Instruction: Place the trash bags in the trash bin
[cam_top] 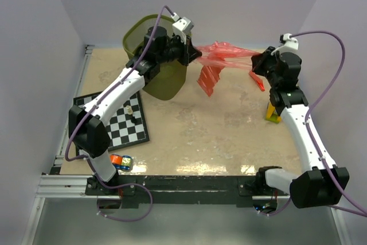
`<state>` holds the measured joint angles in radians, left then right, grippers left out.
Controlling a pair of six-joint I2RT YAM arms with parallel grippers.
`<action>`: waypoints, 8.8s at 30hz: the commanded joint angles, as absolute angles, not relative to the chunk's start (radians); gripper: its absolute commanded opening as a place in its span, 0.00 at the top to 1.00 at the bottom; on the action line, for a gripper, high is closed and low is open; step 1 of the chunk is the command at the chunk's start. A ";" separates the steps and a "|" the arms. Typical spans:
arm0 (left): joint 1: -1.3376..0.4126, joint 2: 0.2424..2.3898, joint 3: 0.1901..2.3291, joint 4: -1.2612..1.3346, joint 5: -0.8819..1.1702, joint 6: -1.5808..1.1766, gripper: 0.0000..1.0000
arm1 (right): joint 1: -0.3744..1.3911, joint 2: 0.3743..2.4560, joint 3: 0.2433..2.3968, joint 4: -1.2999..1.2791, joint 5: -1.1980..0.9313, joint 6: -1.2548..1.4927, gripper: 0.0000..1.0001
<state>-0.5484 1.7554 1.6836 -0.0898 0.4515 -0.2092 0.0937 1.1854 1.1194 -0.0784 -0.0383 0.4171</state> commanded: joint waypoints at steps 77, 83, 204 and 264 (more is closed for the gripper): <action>-0.563 1.341 1.411 0.002 0.340 0.018 1.00 | 0.245 1.232 1.186 -0.160 -0.422 -0.172 0.55; -0.563 1.278 1.348 -0.233 0.437 0.430 0.23 | 0.265 1.317 1.340 -0.181 -0.479 -0.339 1.00; -0.549 1.256 1.270 0.003 0.112 0.044 1.00 | -0.049 1.071 1.221 -0.182 -1.030 0.058 0.29; -0.529 1.262 1.227 -0.077 0.144 0.081 1.00 | -0.164 1.270 1.206 -0.212 -0.669 0.238 1.00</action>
<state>-0.5415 1.2644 1.2282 -0.1116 0.0383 0.1143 -0.1600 1.2640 1.1873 -0.2199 -0.5892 0.2615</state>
